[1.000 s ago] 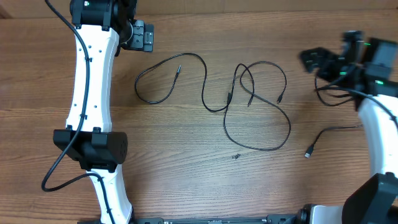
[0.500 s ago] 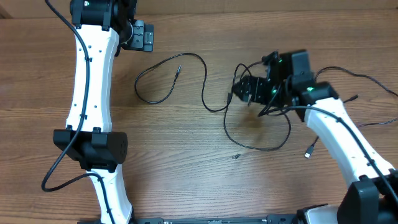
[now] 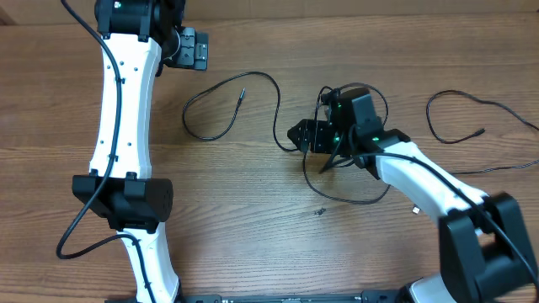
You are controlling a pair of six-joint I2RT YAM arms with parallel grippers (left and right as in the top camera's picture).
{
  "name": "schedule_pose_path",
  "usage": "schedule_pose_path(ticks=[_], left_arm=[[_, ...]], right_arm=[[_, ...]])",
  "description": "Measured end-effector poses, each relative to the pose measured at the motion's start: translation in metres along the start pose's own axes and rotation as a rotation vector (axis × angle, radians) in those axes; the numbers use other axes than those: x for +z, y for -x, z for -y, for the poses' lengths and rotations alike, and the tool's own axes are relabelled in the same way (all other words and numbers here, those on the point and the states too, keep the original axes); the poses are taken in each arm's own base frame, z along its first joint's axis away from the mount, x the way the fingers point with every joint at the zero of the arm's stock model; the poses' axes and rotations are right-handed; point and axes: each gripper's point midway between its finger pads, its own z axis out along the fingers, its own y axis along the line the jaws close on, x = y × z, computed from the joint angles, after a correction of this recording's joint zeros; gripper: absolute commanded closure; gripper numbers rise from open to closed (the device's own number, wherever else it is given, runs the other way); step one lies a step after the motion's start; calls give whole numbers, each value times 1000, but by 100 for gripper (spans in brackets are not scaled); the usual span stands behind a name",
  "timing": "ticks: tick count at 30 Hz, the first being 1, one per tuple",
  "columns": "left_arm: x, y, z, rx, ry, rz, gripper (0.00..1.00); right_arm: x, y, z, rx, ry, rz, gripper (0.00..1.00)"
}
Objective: Untangle cables
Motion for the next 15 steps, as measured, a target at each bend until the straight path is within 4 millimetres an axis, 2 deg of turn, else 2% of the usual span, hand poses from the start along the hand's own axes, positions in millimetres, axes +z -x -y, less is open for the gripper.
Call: schedule_pose_path(ticks=[2,4,7,10,15], left_arm=[[0,0,0,0,0,0,0],[0,0,0,0,0,0,1],[0,0,0,0,0,0,0],[0,0,0,0,0,0,0],[0,0,0,0,0,0,0]], right_arm=[[17,-8,13,19,-23,-29,37],[24,-12,18,27,-31,-40,53],[25,-10,18,24,-28,-33,80],[26,-7,17,16,-27,-17,96],[26,3,13,4,-11,20,96]])
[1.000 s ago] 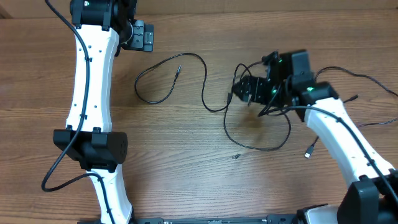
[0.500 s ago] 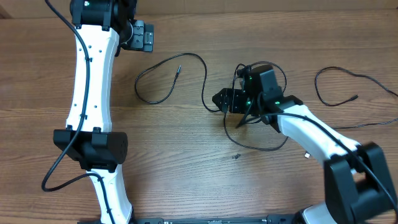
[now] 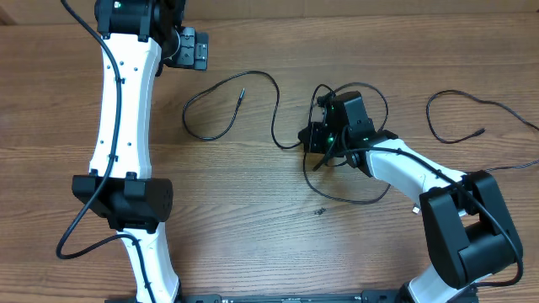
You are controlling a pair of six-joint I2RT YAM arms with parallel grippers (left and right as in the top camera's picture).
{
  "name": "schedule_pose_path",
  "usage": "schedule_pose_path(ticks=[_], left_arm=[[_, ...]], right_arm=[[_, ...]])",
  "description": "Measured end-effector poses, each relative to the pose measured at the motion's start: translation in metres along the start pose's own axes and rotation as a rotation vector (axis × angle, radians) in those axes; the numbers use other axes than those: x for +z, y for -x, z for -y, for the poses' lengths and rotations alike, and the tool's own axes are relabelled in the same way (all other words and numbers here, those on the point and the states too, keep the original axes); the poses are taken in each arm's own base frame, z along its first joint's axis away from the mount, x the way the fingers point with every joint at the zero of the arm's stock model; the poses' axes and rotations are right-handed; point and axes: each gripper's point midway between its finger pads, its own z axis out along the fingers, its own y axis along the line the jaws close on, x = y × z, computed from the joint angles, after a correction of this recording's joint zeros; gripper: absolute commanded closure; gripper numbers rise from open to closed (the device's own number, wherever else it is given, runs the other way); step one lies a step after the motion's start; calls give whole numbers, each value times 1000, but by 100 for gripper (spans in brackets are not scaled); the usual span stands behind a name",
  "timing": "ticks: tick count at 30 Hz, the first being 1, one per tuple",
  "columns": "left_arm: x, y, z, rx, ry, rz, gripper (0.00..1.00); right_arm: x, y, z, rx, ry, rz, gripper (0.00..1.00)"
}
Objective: Untangle cables
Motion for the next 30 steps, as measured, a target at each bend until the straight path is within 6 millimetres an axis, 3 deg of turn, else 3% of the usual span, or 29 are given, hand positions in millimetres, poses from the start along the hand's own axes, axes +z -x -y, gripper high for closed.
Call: schedule_pose_path(ticks=[4,8,9,11,12,14,17,18,20,24,27,30], left_arm=[[0,0,0,0,0,0,0],[0,0,0,0,0,0,0],[0,0,0,0,0,0,0],[0,0,0,0,0,0,0],[0,0,0,0,0,0,0],[0,0,0,0,0,0,1],[0,0,0,0,0,0,0],[0,0,0,0,0,1,0],[0,0,0,0,0,1,0],[0,0,0,0,0,0,0],[0,0,0,0,0,0,1],[0,0,0,0,0,0,0]], right_arm=[[-3,5,-4,3,-2,-6,96],[-25,44,-34,-36,33,66,96],[-44,74,-56,-72,67,143,96],[-71,107,-82,-107,101,236,96],[-97,135,-101,-135,128,321,96],[-136,173,-122,-165,154,445,96],[-201,226,-136,-185,160,637,96],[-235,248,-135,-186,151,728,96],[-275,272,-130,-182,132,830,96],[-339,302,-94,-124,83,968,96],[-352,306,-78,-94,108,966,96],[-356,305,-74,-93,136,950,96]])
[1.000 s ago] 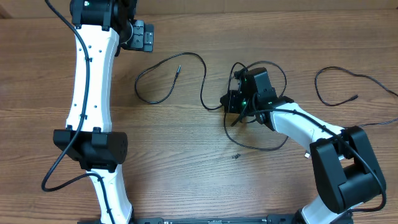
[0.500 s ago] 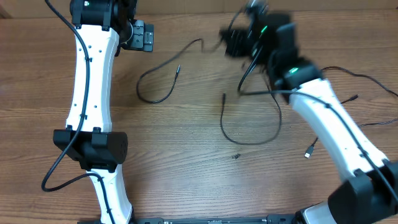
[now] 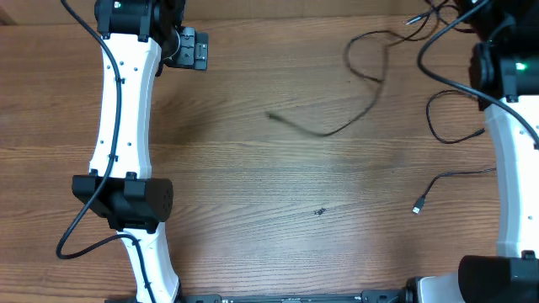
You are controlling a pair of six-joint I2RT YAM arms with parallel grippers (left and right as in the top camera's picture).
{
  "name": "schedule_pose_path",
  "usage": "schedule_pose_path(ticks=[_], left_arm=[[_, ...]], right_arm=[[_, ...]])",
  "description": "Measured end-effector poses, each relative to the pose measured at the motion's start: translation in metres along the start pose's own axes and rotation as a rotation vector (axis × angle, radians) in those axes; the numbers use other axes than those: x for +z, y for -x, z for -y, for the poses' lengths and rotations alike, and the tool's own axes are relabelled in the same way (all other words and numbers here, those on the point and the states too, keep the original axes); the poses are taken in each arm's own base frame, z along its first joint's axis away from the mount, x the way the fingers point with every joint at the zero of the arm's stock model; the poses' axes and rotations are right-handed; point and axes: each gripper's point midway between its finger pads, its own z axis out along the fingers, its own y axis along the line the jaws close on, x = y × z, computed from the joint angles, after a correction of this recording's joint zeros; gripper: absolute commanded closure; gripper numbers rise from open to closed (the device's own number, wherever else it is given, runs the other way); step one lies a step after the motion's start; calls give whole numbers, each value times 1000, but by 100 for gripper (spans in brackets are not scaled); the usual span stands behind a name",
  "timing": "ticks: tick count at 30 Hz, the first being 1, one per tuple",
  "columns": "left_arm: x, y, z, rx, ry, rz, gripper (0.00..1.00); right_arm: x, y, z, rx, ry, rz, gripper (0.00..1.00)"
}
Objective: Untangle cables
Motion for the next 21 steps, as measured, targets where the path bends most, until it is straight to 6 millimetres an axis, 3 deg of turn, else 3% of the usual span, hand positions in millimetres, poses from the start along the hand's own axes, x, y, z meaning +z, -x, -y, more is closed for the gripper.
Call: schedule_pose_path(ticks=[5,11,16,18,21], left_arm=[[0,0,0,0,0,0,0],[0,0,0,0,0,0,0],[0,0,0,0,0,0,0],[0,0,0,0,0,0,0],[0,0,0,0,0,0,1]], right_arm=[[0,-10,-20,26,95,-50,96],[3,-37,-84,31,298,-135,96],[-3,-89,-167,14,498,-257,96],[-8,-106,-190,-13,548,-291,96],[-14,-139,-206,-71,559,-373,96]])
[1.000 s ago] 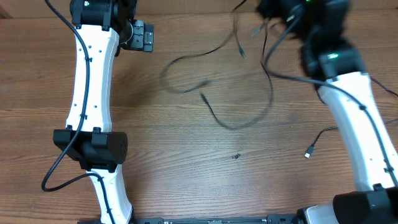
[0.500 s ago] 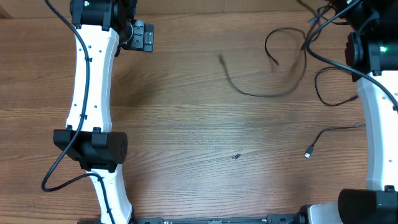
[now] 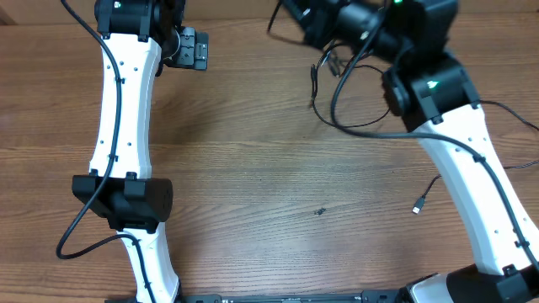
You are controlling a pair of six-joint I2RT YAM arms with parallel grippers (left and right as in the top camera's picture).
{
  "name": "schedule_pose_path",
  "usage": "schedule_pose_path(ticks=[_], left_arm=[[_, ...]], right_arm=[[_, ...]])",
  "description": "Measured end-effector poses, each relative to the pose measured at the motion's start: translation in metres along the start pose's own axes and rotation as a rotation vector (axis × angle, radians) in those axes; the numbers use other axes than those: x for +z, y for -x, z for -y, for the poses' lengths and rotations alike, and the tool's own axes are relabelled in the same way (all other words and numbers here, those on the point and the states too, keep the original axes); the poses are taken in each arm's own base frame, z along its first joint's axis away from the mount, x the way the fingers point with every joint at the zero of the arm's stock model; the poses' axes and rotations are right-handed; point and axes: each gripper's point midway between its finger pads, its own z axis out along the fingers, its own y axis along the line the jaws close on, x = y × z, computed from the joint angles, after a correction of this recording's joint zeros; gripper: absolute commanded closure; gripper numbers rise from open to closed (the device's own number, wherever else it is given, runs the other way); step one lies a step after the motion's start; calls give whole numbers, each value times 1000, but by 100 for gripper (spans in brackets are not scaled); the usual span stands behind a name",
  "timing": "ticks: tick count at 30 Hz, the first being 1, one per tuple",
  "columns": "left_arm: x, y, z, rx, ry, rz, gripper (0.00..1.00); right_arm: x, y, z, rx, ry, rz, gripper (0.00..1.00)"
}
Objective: Untangle cables
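My right arm is raised close to the overhead camera, and its gripper [image 3: 295,15] sits at the top edge, shut on a bundle of thin black cables [image 3: 337,63]. From it a loop [image 3: 358,124] hangs down and a loose end [image 3: 313,77] dangles over the table. Another black cable with a light plug [image 3: 418,204] lies on the table at the right, running off the right edge. My left gripper [image 3: 200,49] rests at the far left of the table, open and holding nothing, well apart from the cables.
The wooden table [image 3: 253,177] fills the view. A small dark speck [image 3: 320,210] lies near its middle. The left arm [image 3: 126,126] stretches down the left side. The right arm [image 3: 472,168] covers the right part of the table.
The right gripper has moved from the far right top corner to the top centre, with the cables in it. The trailing cable is now gathered into a hanging loop under the gripper.
The right gripper was low on a tangle of black cables at the table's middle, one long cable looping to the left. Then it was up at the far right with the cables lifted and trailing. Now it holds them at top centre. The left arm stayed still.
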Motion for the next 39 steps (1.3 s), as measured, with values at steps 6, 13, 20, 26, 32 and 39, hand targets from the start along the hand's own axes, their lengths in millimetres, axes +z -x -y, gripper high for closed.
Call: schedule_pose_path(ticks=[6,13,20,26,32,39], left_arm=[[0,0,0,0,0,0,0],[0,0,0,0,0,0,0],[0,0,0,0,0,0,0],[0,0,0,0,0,0,0],[0,0,0,0,0,0,0],[0,0,0,0,0,0,0]], right_arm=[[-7,-12,55,-126,-327,-21,96],[-39,33,104,-322,-635,111,96],[-55,72,88,-408,-675,239,96],[-60,79,81,-419,-675,264,96],[-64,101,68,-446,-654,359,96],[-130,157,35,-494,-809,623,96]])
